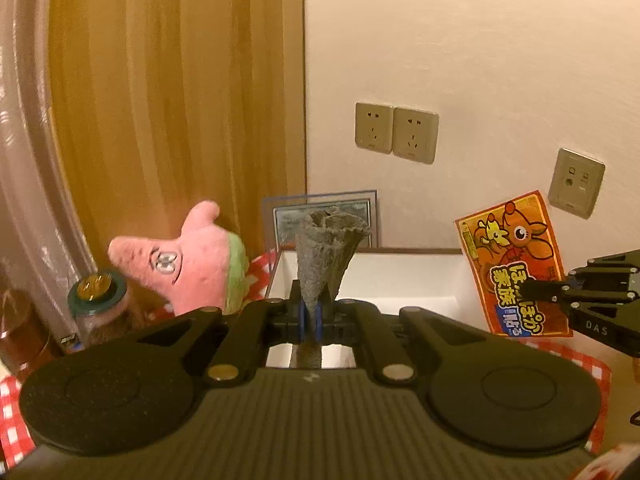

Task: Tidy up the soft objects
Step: 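Carry the grey cloth into the box and release it while the right tool holds the packet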

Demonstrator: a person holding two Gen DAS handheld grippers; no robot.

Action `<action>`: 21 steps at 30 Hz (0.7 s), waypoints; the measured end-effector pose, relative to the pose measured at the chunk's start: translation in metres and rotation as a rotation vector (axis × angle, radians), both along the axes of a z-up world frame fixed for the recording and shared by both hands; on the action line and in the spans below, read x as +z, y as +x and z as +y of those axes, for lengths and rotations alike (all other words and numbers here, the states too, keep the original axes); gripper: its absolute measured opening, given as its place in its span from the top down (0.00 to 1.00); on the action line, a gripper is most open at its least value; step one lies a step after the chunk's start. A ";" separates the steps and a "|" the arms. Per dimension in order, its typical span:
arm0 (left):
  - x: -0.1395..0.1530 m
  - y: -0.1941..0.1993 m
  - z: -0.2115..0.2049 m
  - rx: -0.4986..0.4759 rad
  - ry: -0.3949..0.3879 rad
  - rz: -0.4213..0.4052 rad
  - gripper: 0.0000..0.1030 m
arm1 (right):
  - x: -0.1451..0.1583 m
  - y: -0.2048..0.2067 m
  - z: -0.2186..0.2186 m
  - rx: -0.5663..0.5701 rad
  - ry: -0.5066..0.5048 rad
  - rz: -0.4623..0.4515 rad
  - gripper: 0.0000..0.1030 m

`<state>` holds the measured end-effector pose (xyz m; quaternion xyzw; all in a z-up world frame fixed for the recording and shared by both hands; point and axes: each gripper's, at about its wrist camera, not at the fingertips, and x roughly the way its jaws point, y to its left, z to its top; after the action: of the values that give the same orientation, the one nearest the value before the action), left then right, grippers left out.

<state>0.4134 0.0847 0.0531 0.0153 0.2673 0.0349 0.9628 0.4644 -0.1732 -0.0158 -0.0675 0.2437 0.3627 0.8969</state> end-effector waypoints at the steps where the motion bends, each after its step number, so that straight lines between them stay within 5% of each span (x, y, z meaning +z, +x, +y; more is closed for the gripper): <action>1: 0.001 0.005 0.000 -0.003 0.002 -0.002 0.95 | 0.000 0.005 0.000 -0.002 0.001 -0.003 0.98; 12: -0.008 0.086 -0.003 -0.022 0.042 0.005 0.95 | -0.016 0.053 0.012 0.001 -0.046 -0.016 0.98; 21: -0.059 0.149 -0.007 -0.034 0.102 0.121 0.94 | -0.046 0.088 0.016 -0.014 -0.090 0.025 0.98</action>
<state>0.5628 0.0778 -0.0062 0.0707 0.3227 0.0312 0.9433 0.5525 -0.1575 -0.0618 -0.1016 0.2716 0.3462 0.8922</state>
